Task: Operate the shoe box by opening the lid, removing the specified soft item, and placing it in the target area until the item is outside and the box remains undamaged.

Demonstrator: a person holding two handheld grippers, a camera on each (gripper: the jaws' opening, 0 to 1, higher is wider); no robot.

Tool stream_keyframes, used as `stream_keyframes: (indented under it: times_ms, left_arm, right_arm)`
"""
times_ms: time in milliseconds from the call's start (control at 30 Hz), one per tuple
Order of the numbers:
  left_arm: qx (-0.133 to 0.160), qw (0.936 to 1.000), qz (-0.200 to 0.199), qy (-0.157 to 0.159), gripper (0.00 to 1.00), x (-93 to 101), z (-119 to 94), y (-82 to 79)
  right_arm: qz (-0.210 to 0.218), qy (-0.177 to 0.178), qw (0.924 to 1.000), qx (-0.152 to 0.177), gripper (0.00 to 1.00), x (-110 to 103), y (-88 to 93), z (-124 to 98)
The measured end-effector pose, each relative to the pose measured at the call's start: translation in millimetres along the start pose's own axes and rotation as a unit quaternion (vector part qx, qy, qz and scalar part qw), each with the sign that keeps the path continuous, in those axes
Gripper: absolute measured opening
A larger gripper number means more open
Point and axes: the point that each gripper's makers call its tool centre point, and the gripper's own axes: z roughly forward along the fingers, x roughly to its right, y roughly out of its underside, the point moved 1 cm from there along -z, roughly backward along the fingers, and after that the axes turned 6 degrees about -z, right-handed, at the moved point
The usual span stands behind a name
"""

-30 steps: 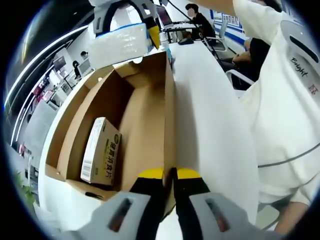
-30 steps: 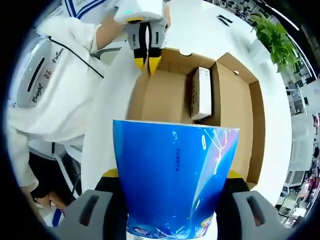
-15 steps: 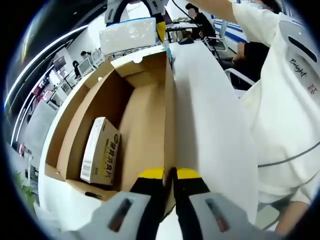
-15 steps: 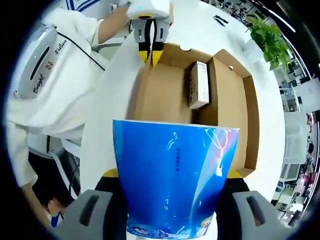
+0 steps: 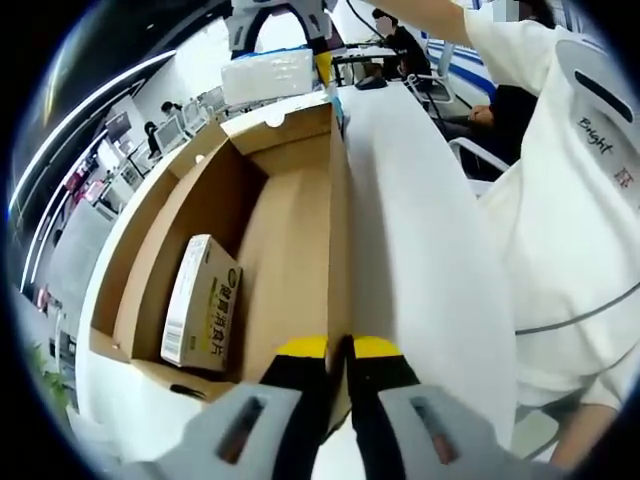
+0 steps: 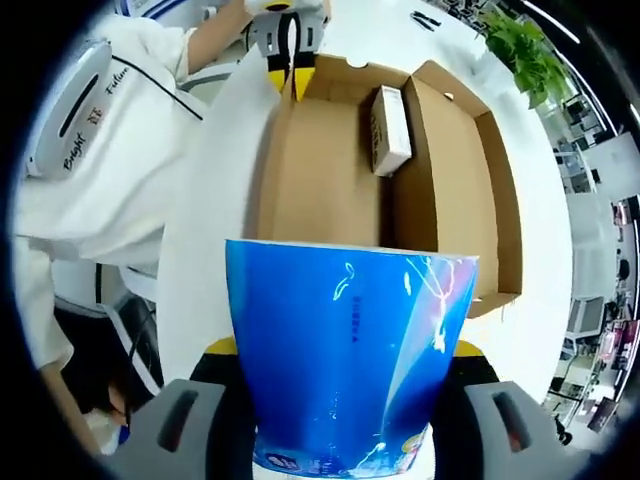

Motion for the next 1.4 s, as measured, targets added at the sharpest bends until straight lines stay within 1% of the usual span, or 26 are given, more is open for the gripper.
stream_keyframes:
  times_ms: [33,67,133,300,400,567,667,833,933,1000,1033,1067,1100,1133,1167,1233,1333,1400]
  left_arm:
    - [0.0,1.0,0.0,0.0,0.05,0.0,0.0,0.0]
    - [0.0,1.0,0.0,0.0,0.05,0.0,-0.1,0.0]
    - [0.0,1.0,0.001,0.0,0.05,0.2,0.0,0.1]
    - [0.0,1.0,0.002,0.001,0.05,0.8,0.0,0.1]
    - [-0.001,1.0,0.002,0.001,0.05,0.9,0.2,0.1]
    - [0.0,1.0,0.002,0.001,0.05,0.9,0.2,0.0]
    - [-0.002,1.0,0.002,0.002,0.05,0.9,0.3,-0.2]
    - [-0.002,1.0,0.001,0.0,0.05,0.4,0.2,0.0]
    - [0.0,1.0,0.003,-0.001,0.05,0.3,0.0,-0.1]
    - [0.0,1.0,0.0,0.001,0.05,0.0,-0.2,-0.1]
    - [0.0,1.0,0.005,0.003,0.05,0.2,-0.1,-0.2]
    - [0.0,1.0,0.006,0.003,0.05,0.2,-0.1,-0.2]
    - [0.0,1.0,0.006,0.002,0.05,0.3,-0.1,-0.2]
    - [0.0,1.0,0.006,0.001,0.05,0.4,-0.1,-0.2]
    - [0.001,1.0,0.006,0.0,0.05,0.3,-0.2,-0.2]
    - [0.002,1.0,0.006,0.0,0.05,0.3,-0.3,-0.2]
    - [0.0,1.0,0.006,-0.001,0.05,0.5,0.0,-0.2]
    - [0.0,1.0,0.006,-0.001,0.05,0.6,0.1,-0.2]
  right_arm:
    - [0.009,-0.002,0.9999,-0.008,0.69,-1.1,6.9,0.8]
    - [0.009,-0.001,0.9997,-0.021,0.69,-1.1,15.1,1.7]
    - [0.016,0.003,0.9994,-0.029,0.69,-0.2,23.9,2.3]
    - [0.024,0.015,0.999,-0.036,0.69,1.7,44.5,1.9]
    - [0.025,0.01,0.9986,-0.047,0.69,-2.0,54.6,2.1]
    - [0.032,0.004,0.9985,-0.044,0.69,-9.8,63.4,2.5]
    - [0.039,0.009,0.9979,-0.052,0.69,-11.8,70.6,3.9]
    - [0.045,0.01,0.9979,-0.045,0.69,-12.9,77.1,5.2]
    - [0.043,0.017,0.9979,-0.044,0.69,-9.3,80.5,7.5]
    - [0.049,0.021,0.9979,-0.037,0.69,-6.7,81.4,8.8]
    - [0.053,0.015,0.9979,-0.033,0.69,-8.3,81.2,10.5]
    - [0.049,0.013,0.9982,-0.033,0.69,-9.5,81.5,12.1]
    - [0.047,0.007,0.9981,-0.041,0.69,-11.7,83.6,14.7]
    - [0.041,0.003,0.9975,-0.058,0.69,-13.7,88.0,15.8]
    - [0.038,0.002,0.9973,-0.062,0.69,-14.2,89.3,17.6]
    - [0.035,0.002,0.9976,-0.059,0.7,-14.6,89.6,21.0]
    - [0.045,-0.001,0.9977,-0.051,0.7,-14.9,89.6,21.1]
    - [0.046,0.0,0.9976,-0.052,0.7,-14.2,91.2,22.5]
